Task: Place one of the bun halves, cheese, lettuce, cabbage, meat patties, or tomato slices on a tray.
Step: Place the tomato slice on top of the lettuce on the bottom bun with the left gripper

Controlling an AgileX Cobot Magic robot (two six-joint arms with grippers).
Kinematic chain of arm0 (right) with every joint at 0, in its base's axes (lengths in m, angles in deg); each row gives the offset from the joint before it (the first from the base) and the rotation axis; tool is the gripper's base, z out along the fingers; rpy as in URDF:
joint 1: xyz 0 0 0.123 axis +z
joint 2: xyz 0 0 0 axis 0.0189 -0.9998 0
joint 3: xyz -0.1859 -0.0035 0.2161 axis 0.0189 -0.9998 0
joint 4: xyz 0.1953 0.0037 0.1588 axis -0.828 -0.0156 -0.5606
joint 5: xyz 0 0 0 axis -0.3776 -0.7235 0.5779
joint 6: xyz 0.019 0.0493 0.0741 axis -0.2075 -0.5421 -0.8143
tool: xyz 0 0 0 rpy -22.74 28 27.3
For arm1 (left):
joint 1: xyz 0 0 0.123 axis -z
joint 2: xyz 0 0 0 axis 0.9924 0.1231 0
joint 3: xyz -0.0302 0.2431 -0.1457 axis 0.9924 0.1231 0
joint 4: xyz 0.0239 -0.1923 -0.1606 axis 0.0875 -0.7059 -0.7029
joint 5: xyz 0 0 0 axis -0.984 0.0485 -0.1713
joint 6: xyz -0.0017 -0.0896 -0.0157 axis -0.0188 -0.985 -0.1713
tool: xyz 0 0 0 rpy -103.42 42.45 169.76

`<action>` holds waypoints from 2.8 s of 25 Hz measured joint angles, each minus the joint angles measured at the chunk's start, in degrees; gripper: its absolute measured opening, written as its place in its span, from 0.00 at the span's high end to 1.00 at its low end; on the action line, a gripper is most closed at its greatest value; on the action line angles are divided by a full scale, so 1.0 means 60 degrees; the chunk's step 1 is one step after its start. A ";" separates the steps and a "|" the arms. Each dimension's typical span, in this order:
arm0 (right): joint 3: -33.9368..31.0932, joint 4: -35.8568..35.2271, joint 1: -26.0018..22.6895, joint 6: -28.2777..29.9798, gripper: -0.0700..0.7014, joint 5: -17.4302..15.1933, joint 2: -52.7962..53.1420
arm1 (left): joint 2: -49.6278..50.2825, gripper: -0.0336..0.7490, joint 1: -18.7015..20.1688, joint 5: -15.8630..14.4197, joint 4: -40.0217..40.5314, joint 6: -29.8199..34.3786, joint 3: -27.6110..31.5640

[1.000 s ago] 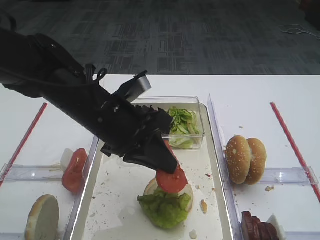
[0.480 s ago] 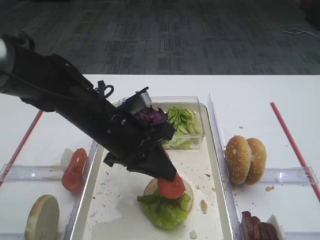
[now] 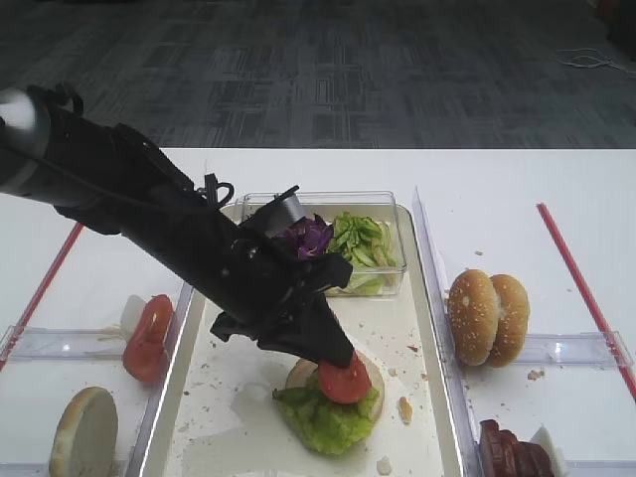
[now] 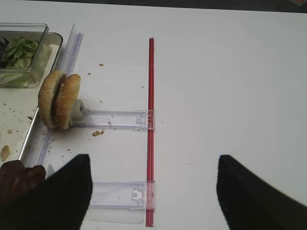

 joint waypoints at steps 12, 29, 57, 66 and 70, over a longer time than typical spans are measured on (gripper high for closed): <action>0.0000 0.0000 0.0000 0.0000 0.17 0.0000 0.0000 | 0.0179 0.88 0.0000 0.0077 -0.0022 -0.0192 -0.0037; 0.0000 0.0000 0.0000 0.0000 0.17 0.0000 0.0000 | 0.0199 0.75 0.0000 -0.0019 -0.0022 -0.0546 -0.0037; 0.0000 0.0000 0.0000 -0.0037 0.17 0.0000 0.0000 | 0.0199 0.46 -0.0208 -0.0227 0.1314 -0.1266 -0.0057; 0.0000 0.0000 0.0000 -0.0037 0.17 0.0000 0.0000 | 0.0199 0.46 -0.0477 -0.0316 0.1320 -0.1273 -0.0057; 0.0000 0.0000 0.0000 -0.0037 0.17 0.0000 0.0000 | 0.0116 0.46 -0.0477 -0.0331 0.1335 -0.1273 -0.0057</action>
